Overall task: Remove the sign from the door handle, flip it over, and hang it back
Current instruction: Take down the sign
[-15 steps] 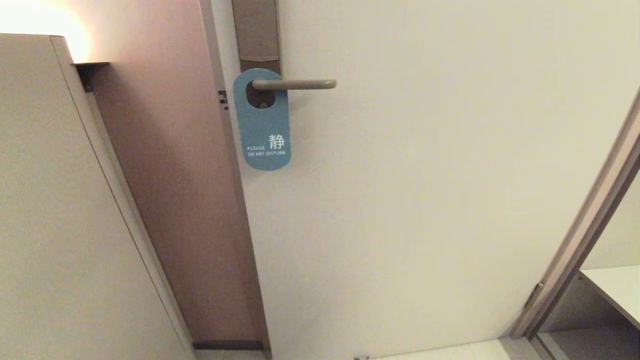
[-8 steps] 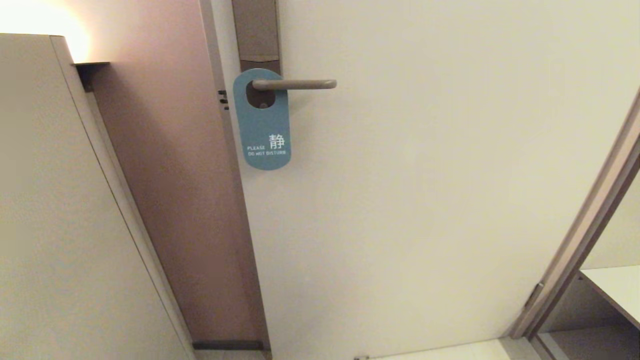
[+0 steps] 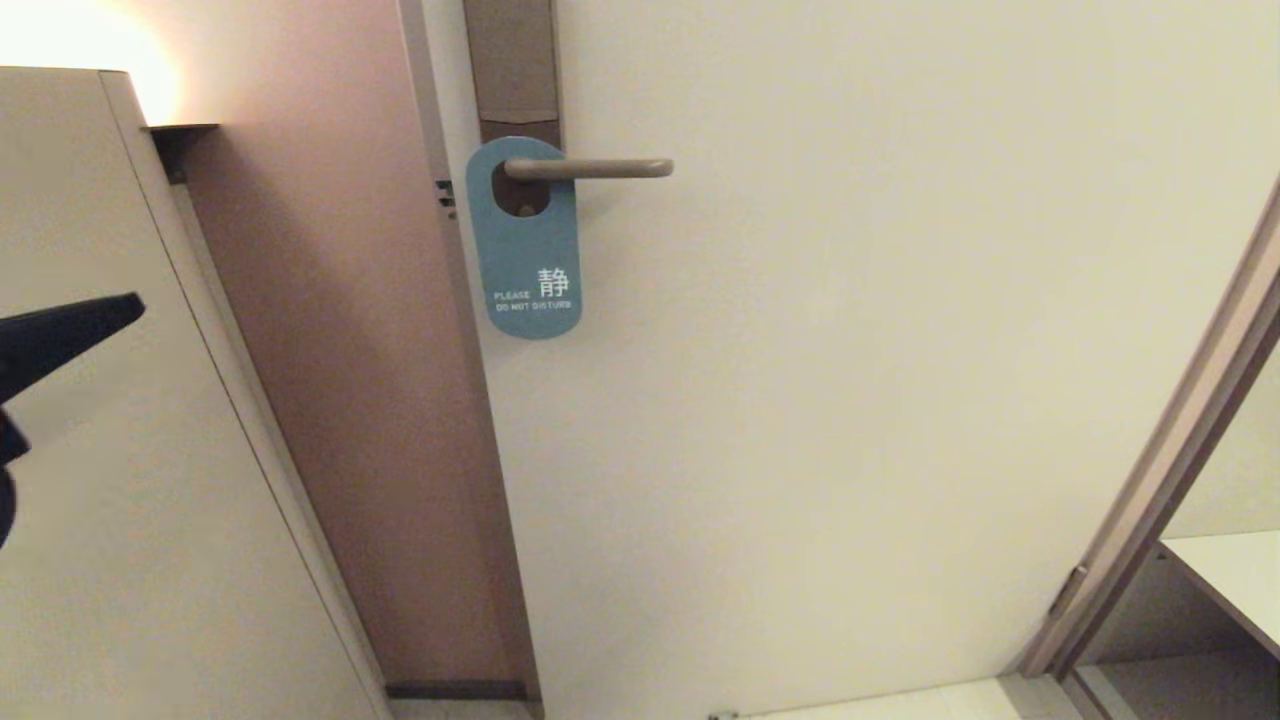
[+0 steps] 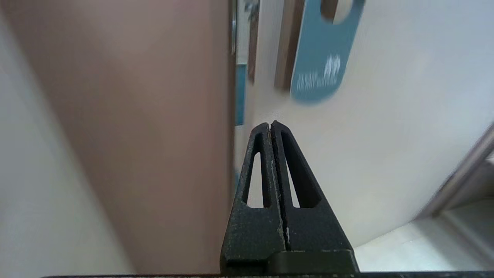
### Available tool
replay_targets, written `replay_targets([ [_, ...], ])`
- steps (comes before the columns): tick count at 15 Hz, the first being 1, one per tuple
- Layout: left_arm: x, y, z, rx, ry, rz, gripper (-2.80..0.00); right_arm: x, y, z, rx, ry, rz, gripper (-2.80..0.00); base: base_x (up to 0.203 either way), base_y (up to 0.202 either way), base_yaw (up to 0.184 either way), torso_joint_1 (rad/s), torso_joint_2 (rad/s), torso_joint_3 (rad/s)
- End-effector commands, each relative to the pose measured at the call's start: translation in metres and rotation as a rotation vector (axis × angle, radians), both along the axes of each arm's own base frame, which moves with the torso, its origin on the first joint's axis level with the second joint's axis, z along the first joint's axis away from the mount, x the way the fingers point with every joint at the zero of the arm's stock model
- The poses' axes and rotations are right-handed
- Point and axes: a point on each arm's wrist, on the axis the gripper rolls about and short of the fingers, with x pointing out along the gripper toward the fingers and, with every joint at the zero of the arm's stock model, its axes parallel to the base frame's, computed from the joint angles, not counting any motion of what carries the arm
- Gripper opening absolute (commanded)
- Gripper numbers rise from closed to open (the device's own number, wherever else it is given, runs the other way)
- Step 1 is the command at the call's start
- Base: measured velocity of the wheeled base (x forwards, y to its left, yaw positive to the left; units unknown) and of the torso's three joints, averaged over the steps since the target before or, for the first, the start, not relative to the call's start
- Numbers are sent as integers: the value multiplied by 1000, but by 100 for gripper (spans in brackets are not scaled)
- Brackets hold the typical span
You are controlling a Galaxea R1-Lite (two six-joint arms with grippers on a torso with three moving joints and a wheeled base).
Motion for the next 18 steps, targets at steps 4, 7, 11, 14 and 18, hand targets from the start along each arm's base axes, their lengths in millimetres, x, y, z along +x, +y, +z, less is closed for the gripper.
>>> replay_targets([
  [4, 93, 17, -10, -51, 84, -164, -280, 0, 0, 0, -1, 0, 1, -280, 0, 0, 0, 0, 0, 0],
  [7, 113, 17, -21, -64, 96, -300, -280, 0, 0, 0, -1, 0, 1, -280, 0, 0, 0, 0, 0, 0],
  [11, 143, 11, -34, -61, 67, -367, -280, 0, 0, 0, -1, 0, 1, -280, 0, 0, 0, 0, 0, 0],
  [14, 157, 3, -40, -62, 72, -400, -280, 0, 0, 0, -1, 0, 1, -280, 0, 0, 0, 0, 0, 0],
  [18, 171, -6, -46, -65, 91, -431, -280, 0, 0, 0, -1, 0, 1, -280, 0, 0, 0, 0, 0, 0],
])
